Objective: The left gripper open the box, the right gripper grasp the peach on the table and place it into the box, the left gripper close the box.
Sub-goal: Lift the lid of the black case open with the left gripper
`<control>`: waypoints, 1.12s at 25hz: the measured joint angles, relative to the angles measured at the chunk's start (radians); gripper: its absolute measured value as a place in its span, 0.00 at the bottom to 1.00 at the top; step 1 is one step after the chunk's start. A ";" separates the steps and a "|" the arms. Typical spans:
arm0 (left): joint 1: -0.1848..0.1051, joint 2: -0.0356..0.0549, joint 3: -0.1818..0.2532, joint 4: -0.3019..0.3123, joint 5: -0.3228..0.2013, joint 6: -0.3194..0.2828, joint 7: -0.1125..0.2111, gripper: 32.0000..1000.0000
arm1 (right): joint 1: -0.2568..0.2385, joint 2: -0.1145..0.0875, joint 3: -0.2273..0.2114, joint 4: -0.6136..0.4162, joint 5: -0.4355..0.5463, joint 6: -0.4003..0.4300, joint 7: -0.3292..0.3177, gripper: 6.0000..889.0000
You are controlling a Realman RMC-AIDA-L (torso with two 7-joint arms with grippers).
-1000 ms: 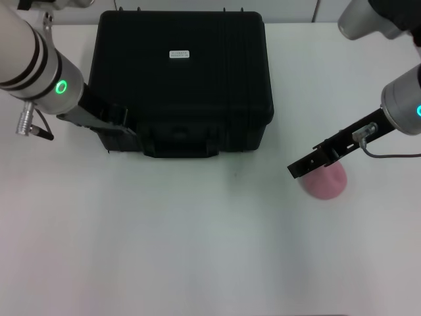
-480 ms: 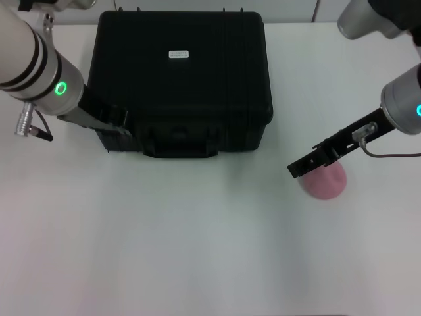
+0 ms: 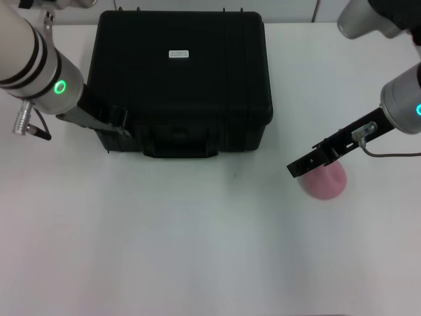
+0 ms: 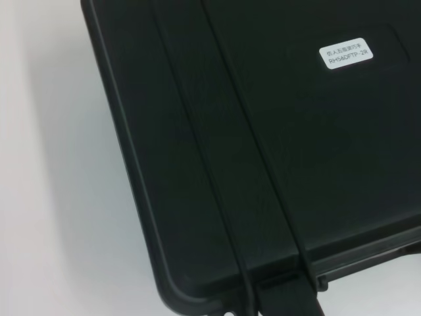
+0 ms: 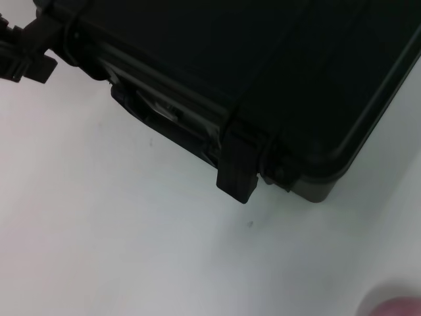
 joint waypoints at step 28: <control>-0.037 0.0017 -0.063 0.118 0.000 -0.090 0.041 0.38 | 0.013 -0.002 -0.001 0.020 0.000 0.000 -0.003 0.90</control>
